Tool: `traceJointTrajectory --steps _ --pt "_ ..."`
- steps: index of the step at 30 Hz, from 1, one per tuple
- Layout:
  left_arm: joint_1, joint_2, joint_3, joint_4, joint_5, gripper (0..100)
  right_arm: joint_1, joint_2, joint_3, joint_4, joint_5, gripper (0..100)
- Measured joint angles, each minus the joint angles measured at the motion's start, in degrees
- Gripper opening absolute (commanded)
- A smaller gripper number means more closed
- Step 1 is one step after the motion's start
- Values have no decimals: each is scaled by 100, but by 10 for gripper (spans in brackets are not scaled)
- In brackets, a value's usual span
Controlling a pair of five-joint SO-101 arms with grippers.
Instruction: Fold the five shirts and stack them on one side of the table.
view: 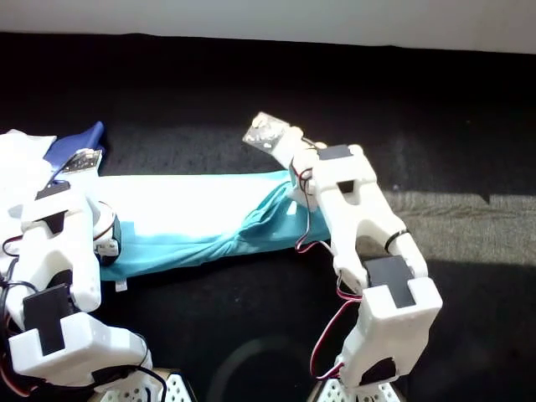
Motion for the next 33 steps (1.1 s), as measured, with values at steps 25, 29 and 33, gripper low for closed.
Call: traceJointTrajectory --steps 25,29,33 --pt "0 0 0 0 0 10 -1029 0 -2048 3305 -2198 6" --pt "0 0 0 0 0 10 -1749 62 -2048 2945 -2409 6" --pt "0 0 0 0 0 10 -2154 62 -2048 2514 -3270 6"
